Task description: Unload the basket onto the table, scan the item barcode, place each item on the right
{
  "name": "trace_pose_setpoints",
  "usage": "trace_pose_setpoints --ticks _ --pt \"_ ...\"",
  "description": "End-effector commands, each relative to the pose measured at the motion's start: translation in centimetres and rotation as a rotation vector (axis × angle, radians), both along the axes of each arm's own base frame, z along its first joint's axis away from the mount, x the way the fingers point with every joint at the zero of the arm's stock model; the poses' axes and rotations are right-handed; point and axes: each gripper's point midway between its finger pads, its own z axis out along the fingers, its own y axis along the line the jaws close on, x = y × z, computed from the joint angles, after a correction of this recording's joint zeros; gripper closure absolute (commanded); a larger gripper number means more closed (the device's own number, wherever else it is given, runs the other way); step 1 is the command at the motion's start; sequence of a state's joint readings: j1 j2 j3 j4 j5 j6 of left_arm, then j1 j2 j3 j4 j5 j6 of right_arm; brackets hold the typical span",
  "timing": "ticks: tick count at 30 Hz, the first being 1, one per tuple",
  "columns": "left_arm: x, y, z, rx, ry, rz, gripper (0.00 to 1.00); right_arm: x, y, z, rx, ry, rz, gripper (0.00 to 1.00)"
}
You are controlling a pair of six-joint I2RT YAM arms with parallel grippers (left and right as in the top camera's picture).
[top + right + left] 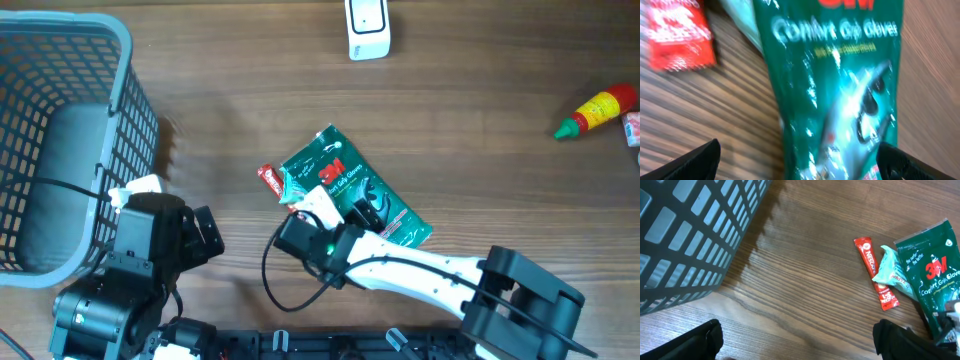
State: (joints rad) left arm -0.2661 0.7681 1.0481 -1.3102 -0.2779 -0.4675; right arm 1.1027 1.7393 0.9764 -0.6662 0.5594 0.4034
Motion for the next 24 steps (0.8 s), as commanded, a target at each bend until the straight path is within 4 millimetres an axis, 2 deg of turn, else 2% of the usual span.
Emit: trace_pose_setpoints --ticks 1,6,13,18,24 --pt "0.0 0.0 0.0 0.004 0.001 -0.01 0.0 0.6 -2.4 -1.5 -0.104 -0.059 -0.098 0.0" --pt "0.0 0.0 0.0 0.003 0.001 -0.01 0.0 0.3 -3.2 -4.2 -0.181 -0.032 -0.108 0.0" --pt "0.0 0.0 0.0 0.004 0.001 -0.01 0.0 -0.6 -4.7 -6.7 -0.267 0.033 -0.112 0.0" --pt "0.0 0.0 0.0 0.004 0.001 -0.01 0.0 -1.1 -6.9 -6.6 -0.283 0.077 -0.236 0.01" --pt "0.0 0.0 0.0 0.003 0.001 -0.01 0.0 -1.0 -9.8 -7.2 -0.279 0.2 -0.365 0.27"
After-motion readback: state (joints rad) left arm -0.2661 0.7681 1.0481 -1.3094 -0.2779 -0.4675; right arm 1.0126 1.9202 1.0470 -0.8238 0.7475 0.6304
